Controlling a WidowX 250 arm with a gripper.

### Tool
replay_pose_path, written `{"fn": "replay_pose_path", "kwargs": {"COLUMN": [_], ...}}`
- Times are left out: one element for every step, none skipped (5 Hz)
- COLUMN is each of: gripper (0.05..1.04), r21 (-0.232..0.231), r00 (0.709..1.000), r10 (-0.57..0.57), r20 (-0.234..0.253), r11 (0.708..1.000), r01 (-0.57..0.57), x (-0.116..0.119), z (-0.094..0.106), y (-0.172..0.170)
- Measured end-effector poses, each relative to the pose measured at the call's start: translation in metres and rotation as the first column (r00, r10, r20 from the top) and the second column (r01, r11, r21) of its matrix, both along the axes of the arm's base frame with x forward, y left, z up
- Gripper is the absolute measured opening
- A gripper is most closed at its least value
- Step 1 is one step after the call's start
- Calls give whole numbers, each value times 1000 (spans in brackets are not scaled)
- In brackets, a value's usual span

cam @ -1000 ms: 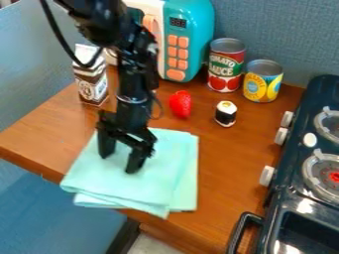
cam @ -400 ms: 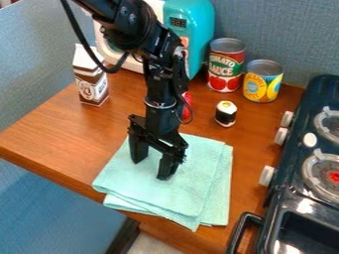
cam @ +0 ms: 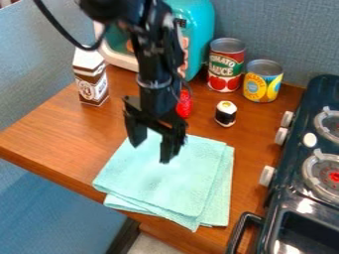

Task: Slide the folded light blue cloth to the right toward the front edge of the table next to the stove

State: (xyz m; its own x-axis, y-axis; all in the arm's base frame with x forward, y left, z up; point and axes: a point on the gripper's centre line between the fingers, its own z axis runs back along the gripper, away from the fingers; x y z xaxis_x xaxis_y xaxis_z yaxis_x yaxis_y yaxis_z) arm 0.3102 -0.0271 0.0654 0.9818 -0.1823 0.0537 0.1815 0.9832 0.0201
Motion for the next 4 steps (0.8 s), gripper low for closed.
{"fn": "replay_pose_path", "kwargs": {"gripper": [1001, 1001, 1001, 1001], "r21": [75, 106, 54, -3], "r00": [992, 992, 997, 985], "r10": [80, 101, 57, 42], "r20": [97, 71, -45, -166], "r11": [993, 988, 997, 999], "r01": [-87, -108, -55, -44], "x": [-6, -4, 11, 20], "z": [42, 75, 66, 47], "y": [21, 64, 101, 131]}}
